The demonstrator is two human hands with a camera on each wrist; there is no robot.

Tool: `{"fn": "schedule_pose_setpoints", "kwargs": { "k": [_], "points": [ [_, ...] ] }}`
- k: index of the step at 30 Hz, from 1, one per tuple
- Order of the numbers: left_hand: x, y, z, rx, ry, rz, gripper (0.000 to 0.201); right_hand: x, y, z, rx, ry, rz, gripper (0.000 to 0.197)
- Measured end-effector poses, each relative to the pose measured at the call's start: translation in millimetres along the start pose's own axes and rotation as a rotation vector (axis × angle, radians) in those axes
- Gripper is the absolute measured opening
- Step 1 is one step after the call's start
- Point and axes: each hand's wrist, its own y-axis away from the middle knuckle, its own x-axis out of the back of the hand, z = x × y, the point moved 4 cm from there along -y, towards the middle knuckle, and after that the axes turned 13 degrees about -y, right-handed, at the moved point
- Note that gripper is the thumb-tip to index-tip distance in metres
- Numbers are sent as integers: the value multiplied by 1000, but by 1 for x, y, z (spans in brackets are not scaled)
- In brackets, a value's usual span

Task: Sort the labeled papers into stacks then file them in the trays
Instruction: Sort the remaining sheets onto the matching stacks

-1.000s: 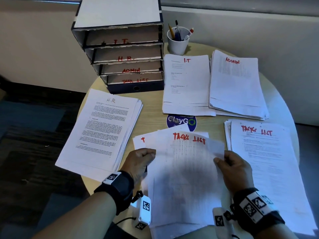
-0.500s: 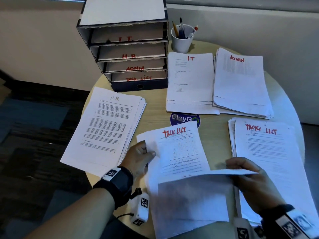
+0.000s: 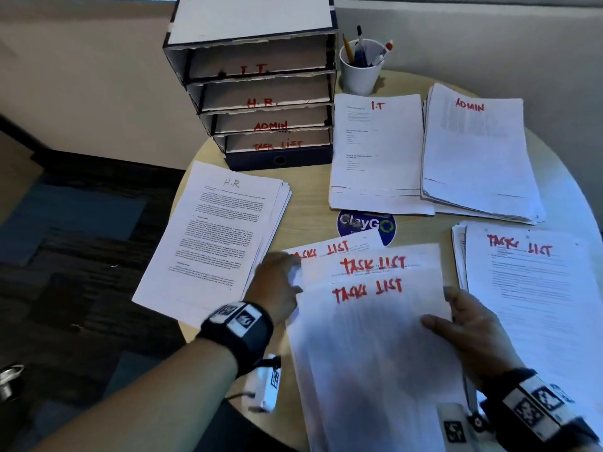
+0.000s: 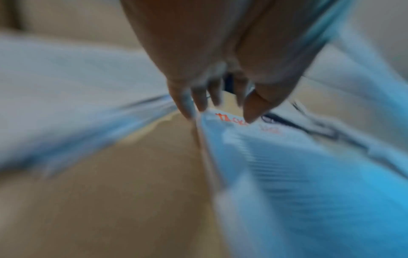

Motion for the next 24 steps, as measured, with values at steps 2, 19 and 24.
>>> {"fn": "schedule_pose_setpoints", "kwargs": {
  "k": [2, 19, 24],
  "points": [
    [7, -15, 2, 53, -397, 6, 79, 7, 4, 9, -58, -35, 17, 90],
    [4, -25, 17, 107, -475, 72, 42, -16, 43, 39, 167, 650, -44, 30],
    [3, -16, 12, 32, -508, 158, 46, -19, 45, 33, 157, 668, -54, 28]
  ]
}}
